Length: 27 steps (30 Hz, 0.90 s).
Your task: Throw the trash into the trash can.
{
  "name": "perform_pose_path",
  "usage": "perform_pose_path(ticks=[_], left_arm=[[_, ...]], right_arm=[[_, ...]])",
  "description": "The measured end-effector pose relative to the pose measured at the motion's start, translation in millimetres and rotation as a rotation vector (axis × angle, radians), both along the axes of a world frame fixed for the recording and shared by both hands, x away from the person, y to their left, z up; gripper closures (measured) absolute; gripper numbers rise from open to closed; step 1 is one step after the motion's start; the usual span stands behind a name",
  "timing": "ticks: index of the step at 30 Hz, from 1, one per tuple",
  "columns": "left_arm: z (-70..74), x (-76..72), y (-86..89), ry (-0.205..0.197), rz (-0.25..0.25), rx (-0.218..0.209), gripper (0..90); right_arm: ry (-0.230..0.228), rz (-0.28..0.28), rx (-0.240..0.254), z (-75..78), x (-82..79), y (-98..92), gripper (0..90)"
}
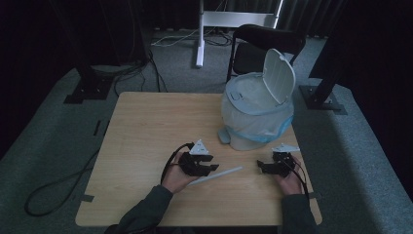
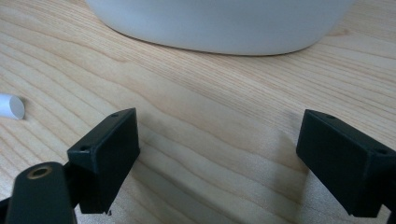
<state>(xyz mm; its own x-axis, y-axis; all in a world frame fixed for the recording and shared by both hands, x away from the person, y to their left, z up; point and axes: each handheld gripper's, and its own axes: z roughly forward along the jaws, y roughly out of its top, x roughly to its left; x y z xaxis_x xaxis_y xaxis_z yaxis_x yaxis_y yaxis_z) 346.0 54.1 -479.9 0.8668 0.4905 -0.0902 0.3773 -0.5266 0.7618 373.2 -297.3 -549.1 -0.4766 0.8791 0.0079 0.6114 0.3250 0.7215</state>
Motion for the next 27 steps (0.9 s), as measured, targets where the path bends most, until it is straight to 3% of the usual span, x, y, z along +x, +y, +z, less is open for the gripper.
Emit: perform_pose_path(ticks=[13, 27], left_arm=[[-17.7, 1.6, -6.9, 0.05, -0.033, 0.125, 63.2], [-30.4, -3.5, -0.5, 0.076, -0.038, 0.202, 64.1]], right_arm=[[-0.001, 0.001, 0.0, 0.0, 0.1, 0.0, 12.1], [-0.001, 0.001, 0.0, 0.0, 0.1, 0.0, 12.1]])
